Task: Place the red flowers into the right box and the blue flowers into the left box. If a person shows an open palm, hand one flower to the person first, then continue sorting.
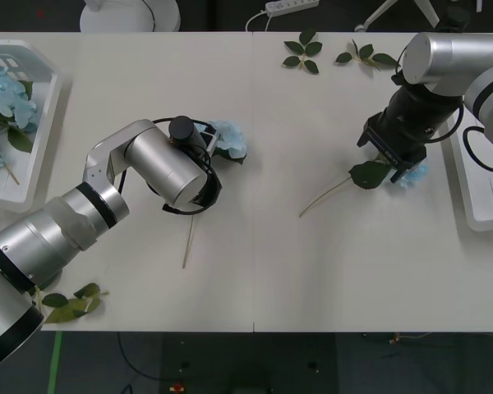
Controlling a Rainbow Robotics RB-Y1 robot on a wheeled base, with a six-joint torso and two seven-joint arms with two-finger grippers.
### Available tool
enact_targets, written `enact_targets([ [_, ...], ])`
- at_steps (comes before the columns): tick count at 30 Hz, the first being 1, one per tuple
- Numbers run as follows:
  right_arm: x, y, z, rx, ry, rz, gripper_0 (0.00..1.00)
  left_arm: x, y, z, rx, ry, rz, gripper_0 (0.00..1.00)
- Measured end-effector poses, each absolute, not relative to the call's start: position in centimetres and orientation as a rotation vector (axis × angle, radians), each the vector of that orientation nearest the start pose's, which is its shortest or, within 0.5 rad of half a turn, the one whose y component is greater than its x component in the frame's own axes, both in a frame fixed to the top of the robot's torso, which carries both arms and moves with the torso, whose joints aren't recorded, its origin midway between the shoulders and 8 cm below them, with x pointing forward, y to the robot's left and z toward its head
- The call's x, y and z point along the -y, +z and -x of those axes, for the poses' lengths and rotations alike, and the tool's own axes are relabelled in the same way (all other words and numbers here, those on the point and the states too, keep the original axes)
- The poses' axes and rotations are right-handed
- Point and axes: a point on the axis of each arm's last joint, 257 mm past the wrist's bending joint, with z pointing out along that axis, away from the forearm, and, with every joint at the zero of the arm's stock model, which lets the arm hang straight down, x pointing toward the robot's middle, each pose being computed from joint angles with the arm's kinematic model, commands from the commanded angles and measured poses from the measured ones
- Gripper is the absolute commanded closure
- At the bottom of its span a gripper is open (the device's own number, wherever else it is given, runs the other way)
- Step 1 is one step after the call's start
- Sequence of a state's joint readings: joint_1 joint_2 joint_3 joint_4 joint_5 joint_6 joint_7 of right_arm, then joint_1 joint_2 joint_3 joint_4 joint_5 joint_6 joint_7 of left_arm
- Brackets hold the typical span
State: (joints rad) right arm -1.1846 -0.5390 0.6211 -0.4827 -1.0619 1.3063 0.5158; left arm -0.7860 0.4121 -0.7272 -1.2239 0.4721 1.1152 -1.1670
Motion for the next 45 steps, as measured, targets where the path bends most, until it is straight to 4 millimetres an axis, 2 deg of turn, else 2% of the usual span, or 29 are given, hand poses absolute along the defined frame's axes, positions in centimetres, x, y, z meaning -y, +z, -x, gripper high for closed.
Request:
enact_targets([
  [6, 25.1, -24.1, -58.7, -2.753, 0.259, -0.956, 0.0, -13.2, -32.3, -56.1, -2.546, 0.05, -0.448, 1.0],
  [9, 25.3, -23.9, -59.3, -2.734, 0.243, -0.911, 0.0, -14.9, -31.5, -56.4, -2.552, 0.048, -0.419, 1.0],
  [12, 25.3, -24.1, -59.9, -2.71, 0.25, -0.896, 0.0, -17.5, -29.7, -56.8, -2.546, 0.091, -0.398, 1.0],
  [16, 25.5, -25.0, -60.5, -2.679, 0.272, -0.896, 0.0, -21.8, -25.0, -57.0, -2.534, 0.173, -0.348, 1.0],
  [20, 26.0, -26.5, -59.9, -2.698, 0.261, -0.858, 0.0, -27.2, -17.8, -56.8, -2.501, 0.26, -0.236, 1.0],
  [22, 26.2, -27.0, -59.5, -2.712, 0.254, -0.856, 0.0, -31.0, -14.2, -56.3, -2.481, 0.341, -0.157, 1.0],
  [24, 26.3, -27.4, -59.1, -2.725, 0.249, -0.863, 0.0, -35.1, -11.4, -55.7, -2.46, 0.446, -0.088, 1.0],
  [26, 26.4, -27.8, -58.6, -2.739, 0.244, -0.872, 0.0, -39.3, -9.3, -55.0, -2.44, 0.579, -0.059, 1.0],
  [29, 26.3, -28.2, -58.4, -2.743, 0.254, -0.88, 0.0, -44.1, -7.0, -54.2, -2.422, 0.746, -0.097, 1.0],
  [34, 26.6, -28.9, -58.9, -2.708, 0.279, -0.917, 0.0, -50.6, -6.0, -53.8, -2.425, 0.854, -0.037, 1.0],
  [40, 26.9, -30.3, -59.3, -2.669, 0.289, -0.969, 0.0, -56.7, -7.5, -55.9, -2.368, 0.823, 0.082, 1.0],
  [45, 26.4, -31.1, -59.0, -2.678, 0.285, -0.972, 0.0, -60.0, -7.9, -57.4, -2.309, 0.835, 0.03, 0.99],
])
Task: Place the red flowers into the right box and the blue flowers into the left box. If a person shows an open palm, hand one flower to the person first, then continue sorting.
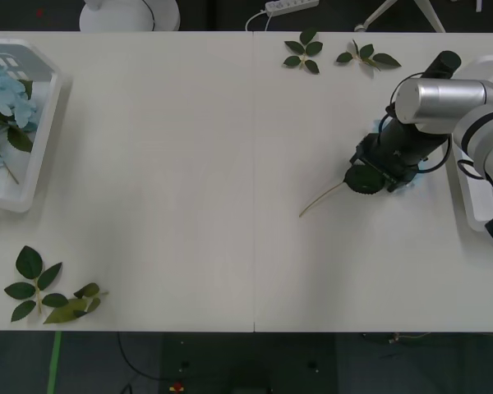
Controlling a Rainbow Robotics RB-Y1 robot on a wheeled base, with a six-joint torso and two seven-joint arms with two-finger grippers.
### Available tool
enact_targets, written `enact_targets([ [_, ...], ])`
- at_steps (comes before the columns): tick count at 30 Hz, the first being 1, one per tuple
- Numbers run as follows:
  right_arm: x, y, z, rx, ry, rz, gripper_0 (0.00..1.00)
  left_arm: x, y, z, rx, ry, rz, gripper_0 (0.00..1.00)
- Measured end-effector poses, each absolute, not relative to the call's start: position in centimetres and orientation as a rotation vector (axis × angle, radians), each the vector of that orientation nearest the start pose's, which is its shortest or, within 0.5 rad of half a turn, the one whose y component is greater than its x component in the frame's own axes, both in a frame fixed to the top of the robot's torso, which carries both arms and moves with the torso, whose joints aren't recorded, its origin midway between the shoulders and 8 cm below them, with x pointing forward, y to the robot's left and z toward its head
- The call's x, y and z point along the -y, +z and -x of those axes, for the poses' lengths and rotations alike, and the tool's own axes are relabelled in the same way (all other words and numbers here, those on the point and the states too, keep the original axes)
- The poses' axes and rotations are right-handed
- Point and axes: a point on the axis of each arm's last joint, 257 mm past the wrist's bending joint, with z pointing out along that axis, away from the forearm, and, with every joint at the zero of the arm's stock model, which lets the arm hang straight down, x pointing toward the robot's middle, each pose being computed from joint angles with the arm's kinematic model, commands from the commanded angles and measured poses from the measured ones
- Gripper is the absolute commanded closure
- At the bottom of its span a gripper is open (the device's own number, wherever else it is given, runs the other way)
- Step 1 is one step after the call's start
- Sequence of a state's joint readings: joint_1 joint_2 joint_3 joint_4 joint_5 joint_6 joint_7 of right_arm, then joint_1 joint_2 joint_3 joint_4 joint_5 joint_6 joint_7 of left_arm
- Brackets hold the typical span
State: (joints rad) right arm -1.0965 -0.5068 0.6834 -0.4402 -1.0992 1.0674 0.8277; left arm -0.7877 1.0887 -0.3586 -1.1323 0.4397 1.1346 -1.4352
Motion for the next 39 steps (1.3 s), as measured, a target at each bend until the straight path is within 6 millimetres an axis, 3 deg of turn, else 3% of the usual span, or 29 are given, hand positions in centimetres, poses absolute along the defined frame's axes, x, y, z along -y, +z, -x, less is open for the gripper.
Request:
enact_targets([
  [4, 26.0, -31.4, -59.0, -2.682, 0.282, -0.965, 0.0, -61.0, -8.0, -58.3, -2.266, 0.857, -0.06, 0.97],
  [7, 26.1, -31.6, -59.1, -2.672, 0.283, -0.971, 0.0, -61.4, -8.4, -58.3, -2.25, 0.876, -0.076, 0.65],
  [12, 26.4, -31.9, -59.5, -2.645, 0.278, -0.99, 0.0, -62.1, -9.5, -57.7, -2.263, 0.896, -0.083, 0.36],
  [13, 26.4, -31.8, -59.6, -2.642, 0.276, -0.993, 0.06, -62.1, -9.6, -57.6, -2.265, 0.897, -0.083, 0.32],
  [16, 26.7, -31.7, -59.9, -2.632, 0.266, -0.988, 0.37, -62.2, -9.8, -57.5, -2.268, 0.898, -0.084, 0.18],
  [19, 27.0, -31.8, -59.8, -2.649, 0.248, -0.933, 0.84, -62.2, -9.8, -57.5, -2.268, 0.898, -0.084, 0.05],
  [21, 27.1, -31.8, -59.7, -2.656, 0.242, -0.914, 1.0, -62.0, -10.0, -57.6, -2.271, 0.885, -0.083, 0.0],
  [25, 27.2, -31.8, -59.7, -2.655, 0.239, -0.916, 1.0, -60.1, -11.4, -57.4, -2.305, 0.695, -0.011, 0.0],
  [29, 27.3, -31.8, -59.8, -2.652, 0.239, -0.916, 1.0, -58.5, -11.4, -55.5, -2.339, 0.42, 0.155, 0.0],
  [35, 27.2, -31.8, -59.9, -2.677, 0.229, -0.818, 1.0, -54.6, -7.5, -51.9, -2.312, 0.008, 0.264, 0.0],
  [39, 26.3, -31.2, -60.0, -2.727, 0.227, -0.61, 1.0, -49.4, -5.2, -49.9, -2.297, -0.165, 0.148, 0.0],
])
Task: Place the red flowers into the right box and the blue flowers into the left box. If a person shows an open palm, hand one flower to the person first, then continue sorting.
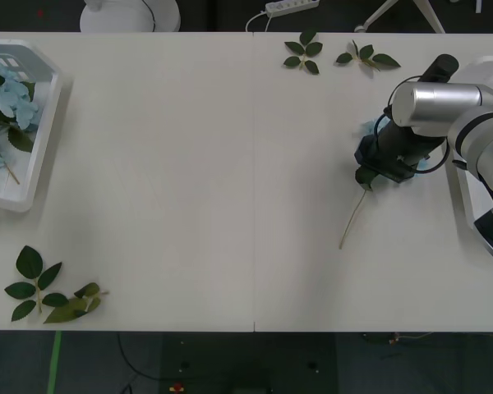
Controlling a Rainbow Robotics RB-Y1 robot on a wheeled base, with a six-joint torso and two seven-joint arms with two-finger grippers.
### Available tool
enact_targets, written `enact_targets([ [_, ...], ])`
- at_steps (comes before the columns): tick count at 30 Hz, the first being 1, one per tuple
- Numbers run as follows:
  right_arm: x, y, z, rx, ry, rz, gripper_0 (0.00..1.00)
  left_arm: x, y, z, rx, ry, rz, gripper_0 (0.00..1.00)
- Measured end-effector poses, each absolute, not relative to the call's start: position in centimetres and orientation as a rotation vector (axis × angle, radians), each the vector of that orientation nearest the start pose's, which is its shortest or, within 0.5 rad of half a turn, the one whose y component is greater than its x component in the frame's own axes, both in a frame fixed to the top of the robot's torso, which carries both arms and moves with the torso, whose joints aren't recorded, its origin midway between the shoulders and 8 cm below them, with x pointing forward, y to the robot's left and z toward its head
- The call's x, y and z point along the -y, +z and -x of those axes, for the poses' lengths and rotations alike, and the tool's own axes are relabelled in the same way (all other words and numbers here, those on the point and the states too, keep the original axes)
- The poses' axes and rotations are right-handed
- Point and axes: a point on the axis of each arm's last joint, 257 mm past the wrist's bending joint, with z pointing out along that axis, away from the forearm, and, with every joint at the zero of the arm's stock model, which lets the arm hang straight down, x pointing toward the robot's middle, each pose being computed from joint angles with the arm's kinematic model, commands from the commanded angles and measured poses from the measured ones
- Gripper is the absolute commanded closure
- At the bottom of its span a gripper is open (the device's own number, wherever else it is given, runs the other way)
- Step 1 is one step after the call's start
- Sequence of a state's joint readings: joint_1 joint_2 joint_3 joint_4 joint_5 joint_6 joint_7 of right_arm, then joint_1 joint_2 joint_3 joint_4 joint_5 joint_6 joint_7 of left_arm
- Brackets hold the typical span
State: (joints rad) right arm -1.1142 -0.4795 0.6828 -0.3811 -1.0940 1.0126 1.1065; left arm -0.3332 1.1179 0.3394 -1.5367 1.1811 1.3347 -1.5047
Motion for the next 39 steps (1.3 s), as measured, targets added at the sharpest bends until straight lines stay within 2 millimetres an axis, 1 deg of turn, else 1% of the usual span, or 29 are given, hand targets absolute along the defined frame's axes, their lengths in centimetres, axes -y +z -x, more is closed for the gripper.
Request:
enact_targets([
  [2, 24.9, -30.6, -59.8, -2.75, 0.262, -0.56, 1.0, -46.2, -5.2, -49.2, -2.301, -0.223, 0.06, 0.0],
  [4, 23.4, -29.5, -60.0, -2.754, 0.31, -0.491, 1.0, -43.4, -5.8, -48.7, -2.308, -0.275, 0.005, 0.0],
  [5, 22.9, -28.8, -60.2, -2.752, 0.325, -0.428, 1.0, -42.4, -6.2, -48.5, -2.312, -0.304, 0.0, 0.0],
  [8, 21.5, -26.2, -60.9, -2.725, 0.355, -0.147, 1.0, -39.7, -8.1, -48.4, -2.314, -0.411, 0.04, 0.0],
  [10, 20.7, -24.0, -61.4, -2.681, 0.366, 0.026, 1.0, -38.1, -9.2, -48.7, -2.294, -0.472, 0.055, 0.0],
  [12, 19.9, -22.0, -61.8, -2.636, 0.388, 0.126, 1.0, -36.7, -10.2, -48.9, -2.282, -0.513, 0.053, 0.0],
  [15, 18.4, -18.7, -61.9, -2.555, 0.431, 0.281, 1.0, -34.6, -12.2, -48.8, -2.3, -0.559, 0.033, 0.0],
  [17, 16.5, -16.0, -61.8, -2.456, 0.467, 0.465, 1.0, -33.3, -13.3, -48.7, -2.294, -0.595, 0.018, 0.0],
  [19, 14.3, -13.1, -61.7, -2.32, 0.518, 0.633, 1.0, -32.3, -14.3, -48.5, -2.273, -0.622, -0.024, 0.0],
  [21, 11.7, -10.4, -61.2, -2.2, 0.586, 0.732, 1.0, -31.7, -15.6, -48.1, -2.251, -0.609, -0.11, 0.0],
  [23, 9.0, -8.1, -60.1, -2.122, 0.69, 0.76, 1.0, -31.1, -17.1, -47.8, -2.223, -0.57, -0.224, 0.0],
  [25, 7.0, -6.3, -59.2, -2.059, 0.767, 0.783, 1.0, -30.5, -18.4, -47.4, -2.198, -0.539, -0.315, 0.0],
  [26, 6.1, -5.6, -58.7, -2.026, 0.786, 0.811, 1.0, -30.2, -18.9, -47.2, -2.191, -0.536, -0.339, 0.0],
  [28, 4.4, -4.0, -57.7, -1.944, 0.819, 0.877, 1.0, -29.3, -19.5, -46.9, -2.173, -0.582, -0.319, 0.0],
  [30, 2.7, -2.2, -56.8, -1.843, 0.825, 0.95, 1.0, -28.0, -19.6, -46.6, -2.145, -0.669, -0.269, 0.0],
  [33, 0.9, -0.3, -56.0, -1.733, 0.803, 1.011, 1.0, -26.4, -19.4, -45.9, -2.093, -0.762, -0.232, 0.0],
  [36, -0.8, 1.4, -55.3, -1.669, 0.824, 1.005, 1.0, -24.8, -19.3, -45.0, -2.029, -0.76, -0.321, 0.0],
  [39, -2.8, 2.0, -55.0, -1.63, 0.858, 0.99, 1.0, -21.6, -18.5, -44.1, -1.943, -0.752, -0.447, 0.0],
])
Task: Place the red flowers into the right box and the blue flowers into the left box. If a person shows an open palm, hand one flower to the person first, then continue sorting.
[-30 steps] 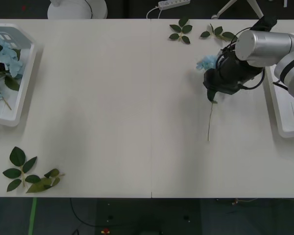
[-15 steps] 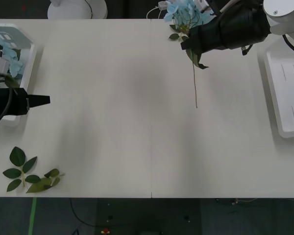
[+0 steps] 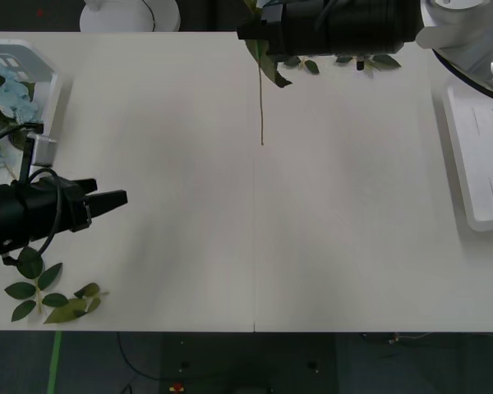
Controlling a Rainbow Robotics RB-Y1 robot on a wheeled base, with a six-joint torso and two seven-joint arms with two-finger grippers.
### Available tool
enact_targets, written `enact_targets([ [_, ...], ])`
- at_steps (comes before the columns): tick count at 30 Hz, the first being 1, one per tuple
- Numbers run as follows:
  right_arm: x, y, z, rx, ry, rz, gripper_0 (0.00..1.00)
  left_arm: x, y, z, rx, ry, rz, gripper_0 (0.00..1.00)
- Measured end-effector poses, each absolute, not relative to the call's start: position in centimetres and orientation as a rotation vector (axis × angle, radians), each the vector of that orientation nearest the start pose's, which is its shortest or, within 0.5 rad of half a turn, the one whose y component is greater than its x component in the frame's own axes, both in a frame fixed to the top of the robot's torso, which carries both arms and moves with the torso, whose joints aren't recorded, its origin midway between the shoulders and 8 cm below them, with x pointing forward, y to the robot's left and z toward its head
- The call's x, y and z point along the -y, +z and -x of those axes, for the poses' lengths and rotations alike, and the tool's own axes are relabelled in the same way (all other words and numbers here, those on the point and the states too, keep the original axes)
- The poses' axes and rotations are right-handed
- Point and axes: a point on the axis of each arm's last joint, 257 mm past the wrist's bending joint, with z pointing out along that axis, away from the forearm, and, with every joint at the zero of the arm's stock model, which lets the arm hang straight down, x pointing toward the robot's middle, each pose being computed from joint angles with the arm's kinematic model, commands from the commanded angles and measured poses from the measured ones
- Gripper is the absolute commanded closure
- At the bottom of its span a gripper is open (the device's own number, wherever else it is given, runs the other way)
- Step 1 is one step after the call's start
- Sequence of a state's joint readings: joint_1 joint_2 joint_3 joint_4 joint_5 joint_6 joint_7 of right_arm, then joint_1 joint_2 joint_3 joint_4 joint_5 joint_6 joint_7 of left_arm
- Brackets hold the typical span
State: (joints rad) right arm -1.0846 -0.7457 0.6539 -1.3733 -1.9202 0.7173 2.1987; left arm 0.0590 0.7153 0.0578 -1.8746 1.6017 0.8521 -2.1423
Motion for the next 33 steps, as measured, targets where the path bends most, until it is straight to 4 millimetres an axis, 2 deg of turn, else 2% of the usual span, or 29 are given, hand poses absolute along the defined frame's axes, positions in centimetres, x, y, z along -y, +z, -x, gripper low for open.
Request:
enact_targets([
  [4, -5.7, 2.1, -54.0, -1.597, 0.906, 0.997, 1.0, -16.7, -16.7, -44.1, -1.829, -0.8, -0.431, 0.0],
  [7, -7.8, 2.0, -53.1, -1.576, 0.943, 1.008, 1.0, -13.8, -16.5, -43.7, -1.786, -0.859, -0.396, 0.0],
  [11, -10.3, 2.3, -51.8, -1.547, 0.99, 1.016, 1.0, -11.5, -16.3, -43.8, -1.754, -0.895, -0.377, 0.0],
  [14, -11.3, 2.2, -51.3, -1.531, 0.988, 1.032, 1.0, -10.2, -14.9, -44.5, -1.712, -0.916, -0.371, 0.0],
  [17, -11.8, 2.0, -51.1, -1.526, 0.984, 1.041, 1.0, -9.2, -13.1, -45.7, -1.654, -0.932, -0.335, 0.0],
  [21, -11.8, 2.0, -51.1, -1.525, 0.983, 1.043, 1.0, -9.0, -11.8, -47.6, -1.603, -0.938, -0.257, 0.0],
  [27, -11.8, 2.0, -51.1, -1.525, 0.981, 1.043, 1.0, -9.6, -11.7, -50.1, -1.574, -0.904, -0.18, 0.0],
  [33, -11.8, 2.0, -51.1, -1.525, 0.981, 1.043, 1.0, -9.2, -11.1, -52.9, -1.547, -0.88, -0.139, 0.0],
])
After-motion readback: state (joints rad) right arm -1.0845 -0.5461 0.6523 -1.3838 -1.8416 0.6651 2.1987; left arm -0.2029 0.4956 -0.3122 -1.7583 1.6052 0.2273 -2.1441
